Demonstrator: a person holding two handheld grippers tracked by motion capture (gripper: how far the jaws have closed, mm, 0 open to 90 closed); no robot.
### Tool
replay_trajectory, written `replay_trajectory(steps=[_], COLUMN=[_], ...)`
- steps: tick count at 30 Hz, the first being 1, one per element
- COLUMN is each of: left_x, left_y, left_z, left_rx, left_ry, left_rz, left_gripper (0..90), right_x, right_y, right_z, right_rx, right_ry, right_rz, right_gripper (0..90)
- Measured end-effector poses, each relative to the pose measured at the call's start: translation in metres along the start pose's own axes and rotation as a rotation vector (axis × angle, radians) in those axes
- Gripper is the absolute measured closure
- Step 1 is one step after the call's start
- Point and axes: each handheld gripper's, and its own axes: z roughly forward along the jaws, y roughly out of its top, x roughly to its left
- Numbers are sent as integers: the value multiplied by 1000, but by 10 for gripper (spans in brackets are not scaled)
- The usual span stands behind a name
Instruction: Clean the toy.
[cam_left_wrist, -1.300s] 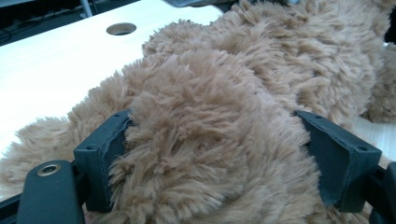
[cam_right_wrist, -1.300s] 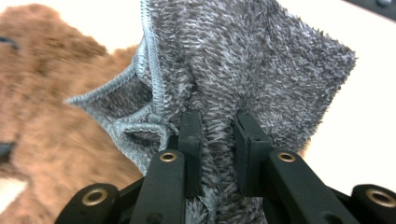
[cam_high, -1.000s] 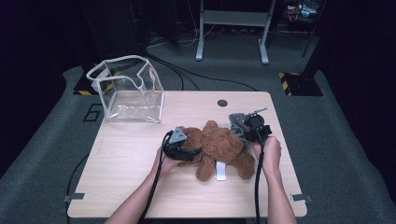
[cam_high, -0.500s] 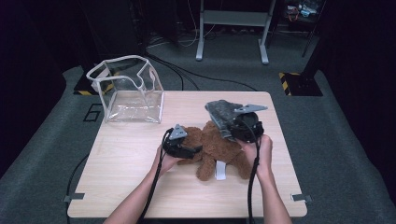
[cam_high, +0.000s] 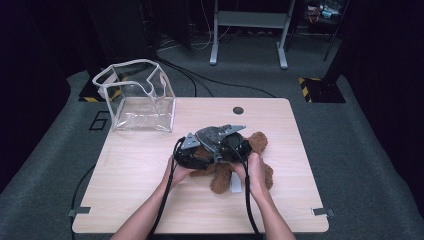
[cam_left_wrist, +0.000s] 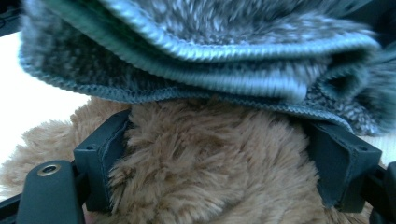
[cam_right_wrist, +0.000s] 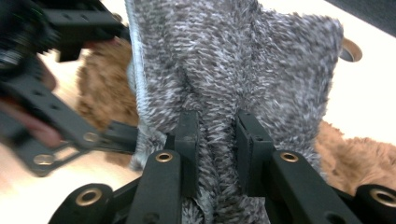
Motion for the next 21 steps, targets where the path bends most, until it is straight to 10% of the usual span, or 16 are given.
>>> replay_trajectory(steps=[8,21], left_x=[0,-1], left_y=[0,1], left_z=[0,0], left_rx=[-5,-6], left_ry=[1,1], left_rz=[1,1], left_gripper=[174,174], right_x=[-12,-62], right_y=[-12,-56], right_z=[-12,-38], right_rx=[6,4], right_ry=[-45,-114], right_rz=[6,158], right_gripper=[726,618])
